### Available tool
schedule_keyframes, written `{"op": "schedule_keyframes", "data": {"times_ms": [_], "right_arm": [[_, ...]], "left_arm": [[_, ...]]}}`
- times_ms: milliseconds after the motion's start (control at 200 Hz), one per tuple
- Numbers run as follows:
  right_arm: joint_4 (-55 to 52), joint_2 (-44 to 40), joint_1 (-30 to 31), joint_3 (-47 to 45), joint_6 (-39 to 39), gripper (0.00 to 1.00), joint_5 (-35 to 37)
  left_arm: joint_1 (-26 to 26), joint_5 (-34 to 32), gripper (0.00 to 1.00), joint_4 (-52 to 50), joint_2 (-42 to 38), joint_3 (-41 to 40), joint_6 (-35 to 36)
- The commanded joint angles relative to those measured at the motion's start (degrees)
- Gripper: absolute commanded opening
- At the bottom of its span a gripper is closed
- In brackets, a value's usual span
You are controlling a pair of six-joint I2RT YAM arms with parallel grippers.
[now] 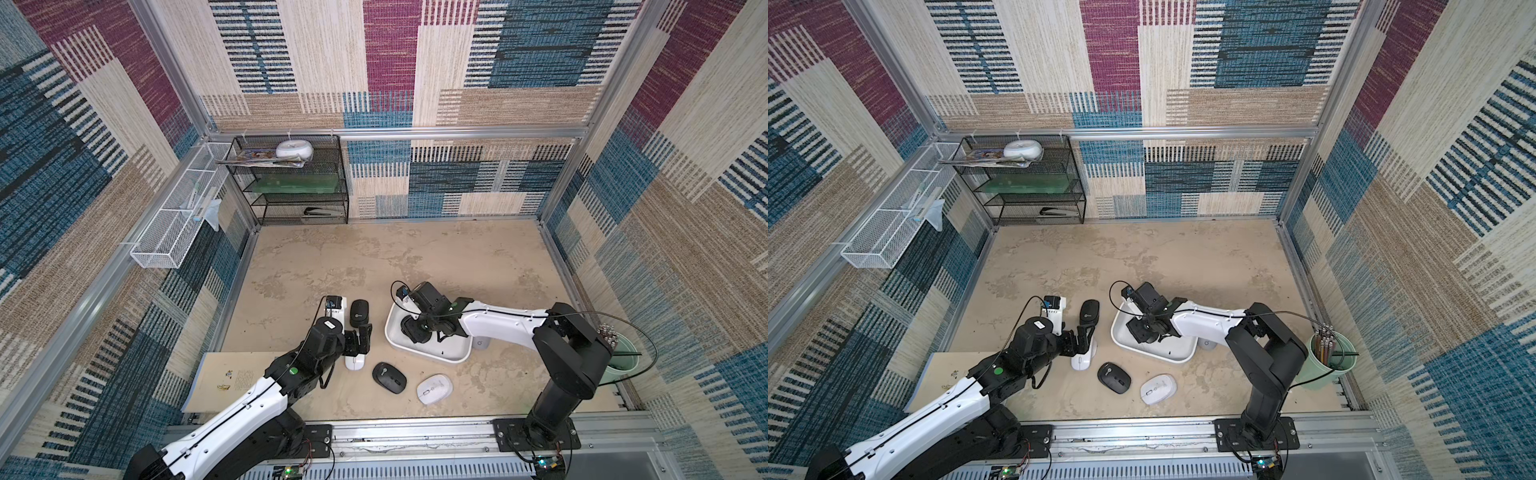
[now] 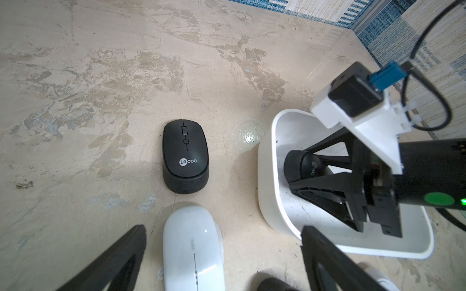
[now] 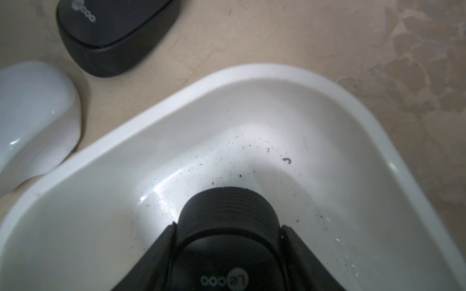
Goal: Take out the mouse from the storage box
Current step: Pick up the mouse from the storage box.
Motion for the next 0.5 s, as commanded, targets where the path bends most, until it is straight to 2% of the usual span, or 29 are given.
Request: {"op": "schedule_keyframes", "data": {"times_ms": [0, 280, 496], "right_arm": [[-2.01, -2.72, 0.09, -0.1, 2.89, 0.54, 1.27], [-7.23, -15.13, -0.15, -3.13, 9.36, 0.53, 5.75], [-13.65, -24.91, -0.13, -7.27, 18.88, 0.5, 9.68]], "left_arm": [[0.12, -0.21, 0.99, 0.85, -0.13, 0.33, -0.04], [0.09, 0.3, 0.99, 1.17, -0.36, 0.25, -0.19], [0.08, 0.56, 0.99, 1.33, -0.35, 0.31, -0.38]]}}
